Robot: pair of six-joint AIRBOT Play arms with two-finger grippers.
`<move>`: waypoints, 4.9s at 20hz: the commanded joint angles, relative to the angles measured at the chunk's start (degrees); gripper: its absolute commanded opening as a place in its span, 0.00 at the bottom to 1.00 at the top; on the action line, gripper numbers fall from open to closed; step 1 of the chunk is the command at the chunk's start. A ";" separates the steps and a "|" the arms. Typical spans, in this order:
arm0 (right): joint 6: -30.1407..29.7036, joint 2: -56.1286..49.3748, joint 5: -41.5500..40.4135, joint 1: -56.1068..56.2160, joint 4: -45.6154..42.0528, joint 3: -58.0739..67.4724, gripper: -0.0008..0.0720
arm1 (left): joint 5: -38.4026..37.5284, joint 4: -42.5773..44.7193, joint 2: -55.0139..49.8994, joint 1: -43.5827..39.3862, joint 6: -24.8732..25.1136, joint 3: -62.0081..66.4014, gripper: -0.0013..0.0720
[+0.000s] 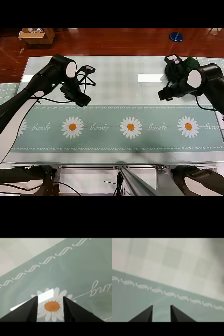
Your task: Fold the shirts.
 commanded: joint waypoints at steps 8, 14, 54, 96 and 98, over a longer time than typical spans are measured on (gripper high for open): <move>22.21 -6.93 -21.51 -18.56 -19.63 7.52 0.78 | -0.22 0.02 -1.44 0.57 1.33 0.31 0.62; 19.21 -17.07 -21.53 -24.06 -16.39 12.57 0.80 | 1.14 0.02 -1.44 0.52 1.09 6.56 0.98; -12.61 21.11 -8.13 -23.82 45.62 26.12 0.03 | -11.17 0.02 26.18 0.35 -8.15 38.49 0.95; -13.33 -6.97 8.87 -39.95 29.51 26.03 0.74 | 10.75 -20.96 48.09 17.31 -10.95 -38.03 0.95; -14.21 -9.81 10.60 -39.95 30.10 26.03 0.74 | 9.51 -24.00 49.48 22.21 -8.61 -42.38 0.95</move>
